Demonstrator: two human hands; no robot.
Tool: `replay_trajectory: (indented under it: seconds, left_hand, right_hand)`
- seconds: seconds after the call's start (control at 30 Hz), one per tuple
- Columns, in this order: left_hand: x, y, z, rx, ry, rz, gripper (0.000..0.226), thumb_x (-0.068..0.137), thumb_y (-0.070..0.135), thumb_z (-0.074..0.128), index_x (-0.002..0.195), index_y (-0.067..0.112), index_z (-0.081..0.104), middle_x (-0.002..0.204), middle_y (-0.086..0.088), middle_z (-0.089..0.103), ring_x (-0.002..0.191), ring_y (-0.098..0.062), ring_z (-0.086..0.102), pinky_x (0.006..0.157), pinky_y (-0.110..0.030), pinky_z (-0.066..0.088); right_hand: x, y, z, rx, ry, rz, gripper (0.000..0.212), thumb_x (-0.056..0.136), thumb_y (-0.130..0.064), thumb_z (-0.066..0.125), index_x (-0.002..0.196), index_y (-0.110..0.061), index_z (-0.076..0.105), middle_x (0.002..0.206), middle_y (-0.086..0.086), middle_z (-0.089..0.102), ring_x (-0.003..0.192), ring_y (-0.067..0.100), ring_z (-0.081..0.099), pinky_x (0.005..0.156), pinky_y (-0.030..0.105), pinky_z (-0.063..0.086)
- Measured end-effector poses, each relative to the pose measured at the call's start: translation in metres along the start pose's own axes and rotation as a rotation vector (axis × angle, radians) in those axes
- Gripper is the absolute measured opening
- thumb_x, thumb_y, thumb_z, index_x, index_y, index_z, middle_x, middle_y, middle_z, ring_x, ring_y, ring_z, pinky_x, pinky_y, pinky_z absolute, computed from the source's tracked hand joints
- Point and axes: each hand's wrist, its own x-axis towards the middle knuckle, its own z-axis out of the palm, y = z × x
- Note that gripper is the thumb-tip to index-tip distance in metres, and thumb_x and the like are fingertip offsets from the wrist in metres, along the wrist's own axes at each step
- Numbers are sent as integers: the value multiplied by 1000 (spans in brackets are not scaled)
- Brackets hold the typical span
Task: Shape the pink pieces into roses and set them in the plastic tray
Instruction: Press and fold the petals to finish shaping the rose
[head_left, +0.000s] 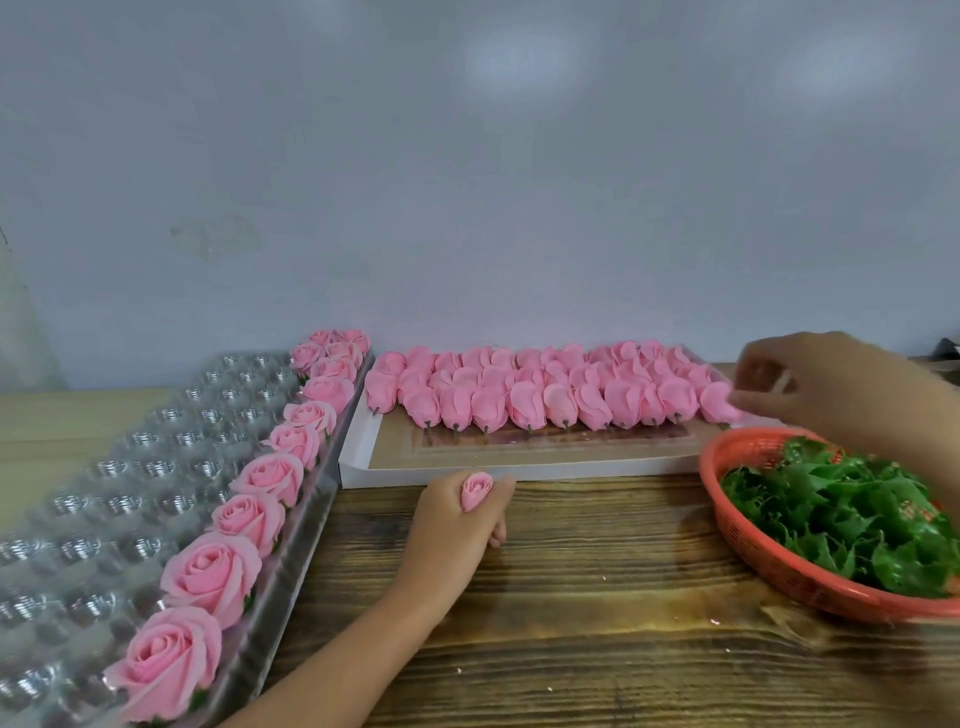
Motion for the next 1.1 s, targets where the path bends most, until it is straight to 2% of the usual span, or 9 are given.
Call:
replay_trajectory:
  seconds: [0.07, 0.13, 0.27, 0.4, 0.6, 0.7, 0.8, 0.97, 1.1]
  left_hand:
    - [0, 0, 1, -6, -6, 3, 38, 94, 28, 56, 58, 15, 54, 51, 4, 57, 54, -7, 56, 61, -13, 46]
    - [0, 0, 1, -5, -10, 8, 37, 94, 28, 56, 58, 16, 55, 52, 4, 57, 54, -6, 56, 60, -11, 46]
    - [0, 0, 1, 1, -4, 24, 38, 93, 28, 57, 58, 15, 54, 52, 3, 57, 54, -6, 56, 60, -11, 46]
    - [-1, 0, 1, 6, 3, 35, 38, 93, 29, 56, 57, 16, 54, 52, 3, 57, 54, -6, 56, 61, -11, 46]
    - [0, 0, 1, 6, 1, 40, 37, 93, 29, 57, 58, 16, 54, 52, 4, 56, 54, -5, 56, 60, -11, 46]
    - [0, 0, 0, 6, 3, 42, 37, 93, 29, 57, 59, 16, 55, 52, 4, 57, 55, -5, 56, 60, -10, 46]
    - [0, 0, 0, 4, 1, 43, 36, 93, 29, 57, 59, 17, 55, 52, 4, 57, 55, -5, 56, 61, -10, 46]
    - [1, -1, 1, 2, -2, 43, 36, 93, 29, 57, 58, 18, 55, 52, 5, 57, 55, -5, 57, 61, -11, 46]
    - [0, -1, 1, 2, -1, 44, 36, 92, 30, 57, 58, 18, 54, 51, 6, 57, 54, -4, 56, 59, -9, 45]
  right_hand:
    - [1, 28, -6, -12, -84, 86, 17, 80, -33, 80, 72, -33, 65, 69, -15, 68, 66, 4, 64, 63, 29, 51]
    - [2, 43, -3, -45, -273, 153, 16, 78, -38, 81, 77, -30, 67, 62, -15, 71, 58, 0, 66, 61, 23, 51]
    - [6, 46, 16, -109, -482, 196, 21, 78, -43, 80, 87, -31, 64, 73, -7, 71, 60, 3, 65, 52, 14, 47]
    - [6, 43, 15, -124, -473, 160, 20, 77, -35, 83, 85, -36, 65, 77, -9, 69, 67, 3, 64, 56, 16, 45]
    - [5, 49, 5, -52, -447, 98, 16, 80, -30, 80, 84, -40, 68, 73, -32, 69, 64, -12, 64, 58, 14, 43]
    - [7, 52, 4, -25, -368, 69, 24, 77, -24, 83, 74, -44, 70, 77, -21, 71, 69, -12, 63, 64, 18, 43]
    - [7, 53, 3, 37, -340, 55, 33, 79, -17, 80, 63, -44, 70, 80, -15, 72, 64, -11, 64, 53, 15, 43]
    - [7, 52, 1, 35, -311, 27, 37, 83, -25, 76, 71, -58, 65, 83, -33, 68, 70, -11, 64, 64, 23, 48]
    - [8, 56, 0, 88, -271, 0, 34, 85, -22, 74, 73, -53, 66, 77, -25, 71, 63, -5, 66, 69, 31, 54]
